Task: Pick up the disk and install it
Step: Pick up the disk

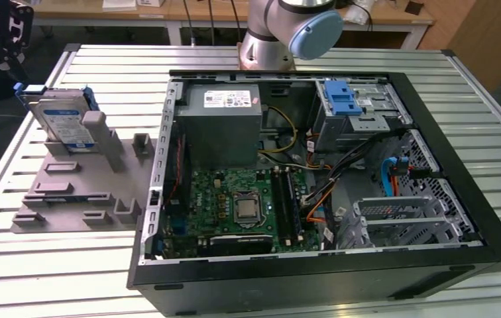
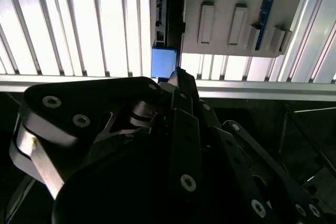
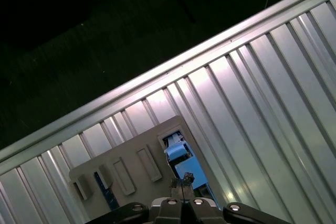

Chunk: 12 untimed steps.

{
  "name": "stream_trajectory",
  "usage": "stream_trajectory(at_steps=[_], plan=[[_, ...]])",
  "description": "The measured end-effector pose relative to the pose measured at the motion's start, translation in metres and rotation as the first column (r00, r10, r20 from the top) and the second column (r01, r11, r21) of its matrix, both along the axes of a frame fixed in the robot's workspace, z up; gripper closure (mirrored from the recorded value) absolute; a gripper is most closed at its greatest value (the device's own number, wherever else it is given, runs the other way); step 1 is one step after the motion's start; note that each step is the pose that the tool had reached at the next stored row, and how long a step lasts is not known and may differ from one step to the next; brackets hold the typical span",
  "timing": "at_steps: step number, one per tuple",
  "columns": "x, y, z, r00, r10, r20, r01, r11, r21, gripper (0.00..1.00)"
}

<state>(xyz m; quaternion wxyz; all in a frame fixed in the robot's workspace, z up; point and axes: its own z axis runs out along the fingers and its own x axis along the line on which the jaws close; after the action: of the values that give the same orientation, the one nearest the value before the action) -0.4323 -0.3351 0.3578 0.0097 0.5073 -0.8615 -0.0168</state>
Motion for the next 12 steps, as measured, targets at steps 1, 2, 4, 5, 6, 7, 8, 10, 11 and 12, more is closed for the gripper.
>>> stream_trajectory(at_steps=[1, 2, 4, 5, 6, 7, 8, 10, 11, 12], plan=[[0.0000, 0.0000, 0.0000, 1.0000, 0.001, 0.0000, -0.001, 1.0000, 0.0000, 0.89], [0.0000, 0.0000, 0.0000, 1.0000, 0.001, 0.0000, -0.001, 1.0000, 0.0000, 0.89], [0.0000, 0.0000, 0.0000, 1.0000, 0.003, 0.0000, -0.003, 1.0000, 0.0000, 0.89], [0.0000, 0.0000, 0.0000, 1.0000, 0.004, 0.0000, -0.004, 1.0000, 0.0000, 0.89], [0.0000, 0.0000, 0.0000, 1.0000, 0.006, 0.0001, -0.006, 1.0000, 0.0000, 0.89], [0.0000, 0.0000, 0.0000, 1.0000, 0.008, 0.0001, -0.008, 1.0000, 0.0000, 0.89], [0.0000, 0.0000, 0.0000, 0.9999, 0.010, 0.0000, -0.010, 0.9999, 0.0000, 0.89], [0.0000, 0.0000, 0.0000, 0.9999, 0.014, 0.0000, -0.014, 0.9999, 0.0000, 0.89], [0.0000, 0.0000, 0.0000, 0.9999, 0.015, 0.0000, -0.015, 0.9999, 0.0000, 0.89], [0.0000, 0.0000, 0.0000, 0.9999, 0.017, 0.0000, -0.017, 0.9999, 0.0000, 0.89]])
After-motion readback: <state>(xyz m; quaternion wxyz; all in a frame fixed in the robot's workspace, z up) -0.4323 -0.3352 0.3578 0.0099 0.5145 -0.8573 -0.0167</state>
